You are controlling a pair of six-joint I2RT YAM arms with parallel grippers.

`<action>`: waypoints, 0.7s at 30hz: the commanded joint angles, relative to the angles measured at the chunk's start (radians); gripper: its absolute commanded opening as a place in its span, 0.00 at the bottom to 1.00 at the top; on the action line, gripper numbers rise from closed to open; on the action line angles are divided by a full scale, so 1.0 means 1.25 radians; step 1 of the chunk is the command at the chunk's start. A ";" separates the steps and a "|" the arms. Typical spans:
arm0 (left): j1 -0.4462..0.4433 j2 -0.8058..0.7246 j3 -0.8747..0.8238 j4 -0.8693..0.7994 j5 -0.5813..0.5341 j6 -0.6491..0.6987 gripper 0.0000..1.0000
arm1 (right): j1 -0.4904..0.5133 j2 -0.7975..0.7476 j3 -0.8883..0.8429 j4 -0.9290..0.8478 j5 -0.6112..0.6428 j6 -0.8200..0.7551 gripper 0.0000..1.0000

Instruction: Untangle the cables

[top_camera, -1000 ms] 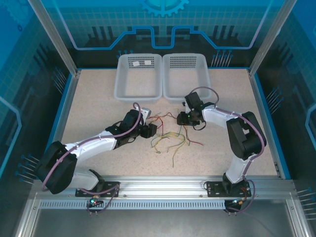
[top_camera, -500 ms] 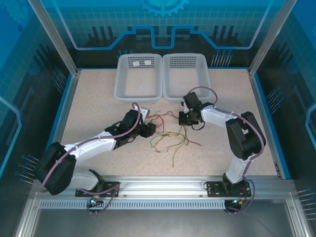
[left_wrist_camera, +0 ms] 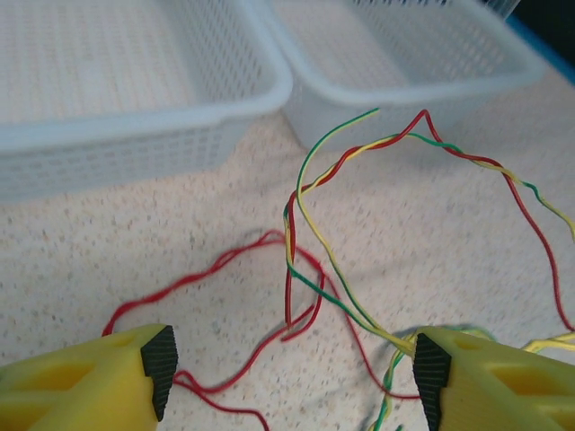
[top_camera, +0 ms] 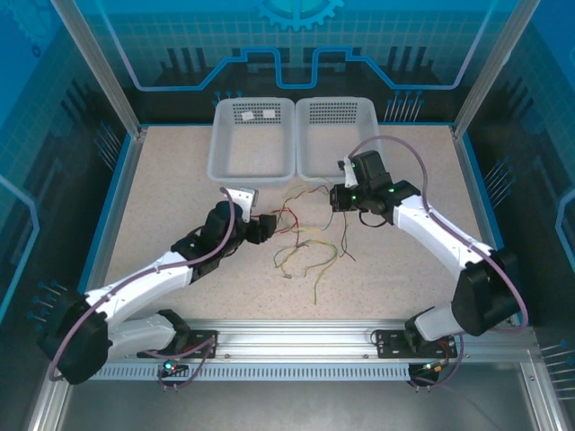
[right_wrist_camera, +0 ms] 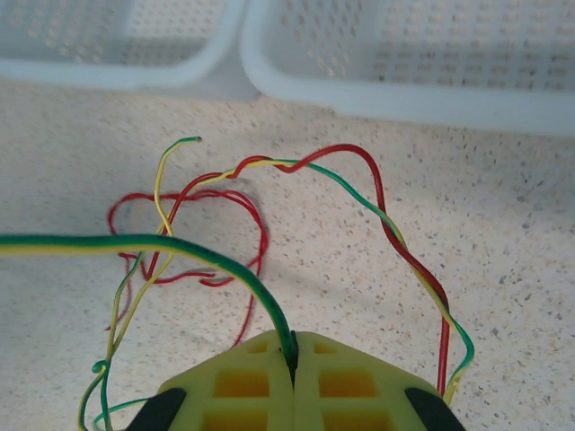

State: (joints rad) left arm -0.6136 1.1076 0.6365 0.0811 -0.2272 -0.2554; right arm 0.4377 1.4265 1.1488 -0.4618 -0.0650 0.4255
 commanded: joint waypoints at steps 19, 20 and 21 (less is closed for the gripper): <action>0.088 -0.080 -0.031 0.151 0.174 -0.003 0.76 | -0.088 -0.183 0.022 0.075 -0.176 -0.113 0.00; 0.117 -0.080 -0.037 0.165 0.214 -0.028 0.76 | -0.091 -0.190 0.009 0.090 -0.180 -0.121 0.00; 0.155 -0.075 -0.043 0.188 0.282 -0.051 0.76 | -0.095 -0.197 -0.003 0.105 -0.185 -0.129 0.00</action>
State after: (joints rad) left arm -0.5007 1.0256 0.5915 0.2314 -0.0319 -0.2314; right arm 0.3405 1.2182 1.1820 -0.4168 -0.2089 0.3161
